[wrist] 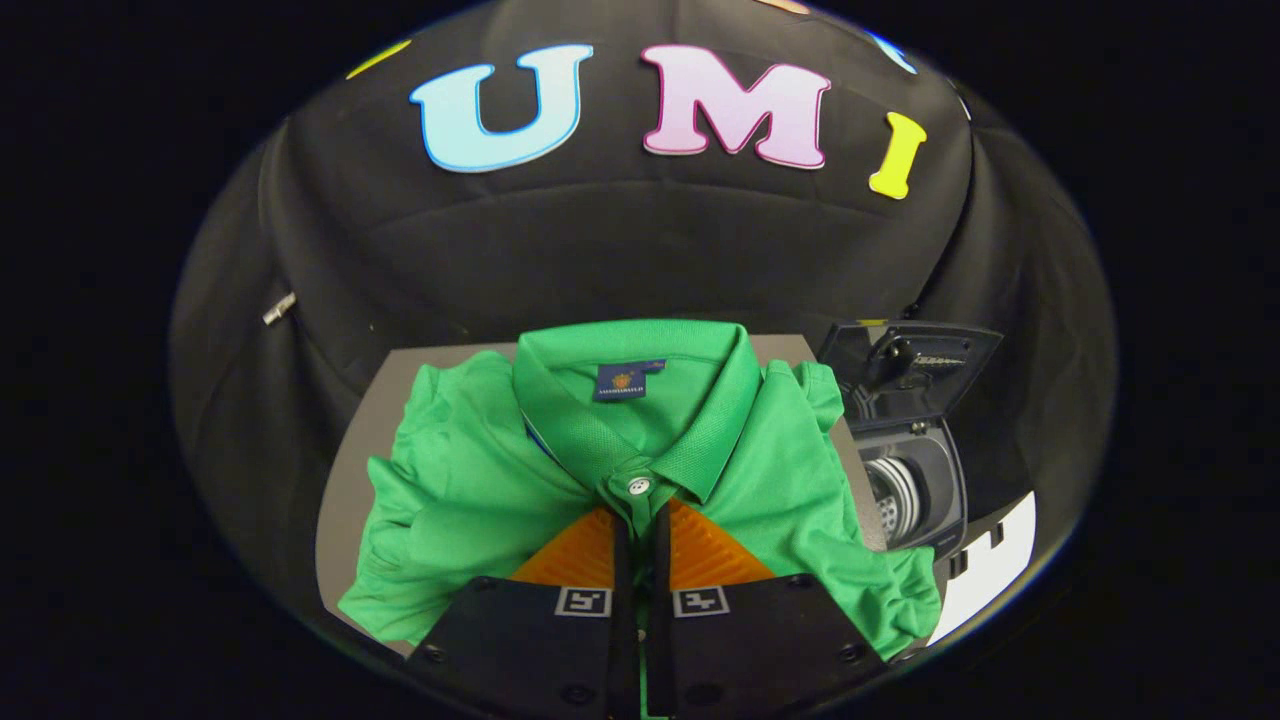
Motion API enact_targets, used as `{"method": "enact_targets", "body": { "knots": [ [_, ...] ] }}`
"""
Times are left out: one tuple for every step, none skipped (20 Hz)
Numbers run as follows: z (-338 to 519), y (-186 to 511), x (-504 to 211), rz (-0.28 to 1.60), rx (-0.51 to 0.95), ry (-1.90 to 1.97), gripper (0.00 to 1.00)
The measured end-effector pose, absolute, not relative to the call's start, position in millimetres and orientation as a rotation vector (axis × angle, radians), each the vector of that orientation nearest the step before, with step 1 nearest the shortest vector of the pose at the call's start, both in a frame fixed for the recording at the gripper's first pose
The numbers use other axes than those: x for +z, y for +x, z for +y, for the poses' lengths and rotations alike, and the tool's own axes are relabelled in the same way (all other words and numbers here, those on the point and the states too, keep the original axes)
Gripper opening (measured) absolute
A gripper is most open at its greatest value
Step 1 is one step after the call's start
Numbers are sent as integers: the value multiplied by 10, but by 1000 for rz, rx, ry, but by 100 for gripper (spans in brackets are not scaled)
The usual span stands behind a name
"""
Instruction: Put the clothes into the washing machine and then close the washing machine lid.
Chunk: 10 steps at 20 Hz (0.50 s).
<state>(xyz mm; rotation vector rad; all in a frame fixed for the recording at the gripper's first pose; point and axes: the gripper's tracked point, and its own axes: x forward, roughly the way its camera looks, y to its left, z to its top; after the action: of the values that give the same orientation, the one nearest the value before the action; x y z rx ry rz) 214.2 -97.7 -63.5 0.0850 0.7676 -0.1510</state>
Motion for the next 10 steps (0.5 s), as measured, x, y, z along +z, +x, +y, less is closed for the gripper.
{"method": "enact_targets", "body": {
  "knots": [
    [-969,2141,-558,725,-147,115,8],
    [-980,2143,-503,701,-149,130,8],
    [-988,2146,-436,673,-147,120,8],
    [-1014,2145,-400,664,-153,87,8],
    [-1022,2143,-352,639,-155,59,8],
    [-990,2149,-285,614,-155,49,8],
    [-954,2145,-234,591,-147,41,8],
    [-972,2148,-158,562,-147,22,8],
    [-1019,2144,-60,536,-152,-5,8],
    [-1062,2130,27,518,-160,-32,8]
  ]
}}
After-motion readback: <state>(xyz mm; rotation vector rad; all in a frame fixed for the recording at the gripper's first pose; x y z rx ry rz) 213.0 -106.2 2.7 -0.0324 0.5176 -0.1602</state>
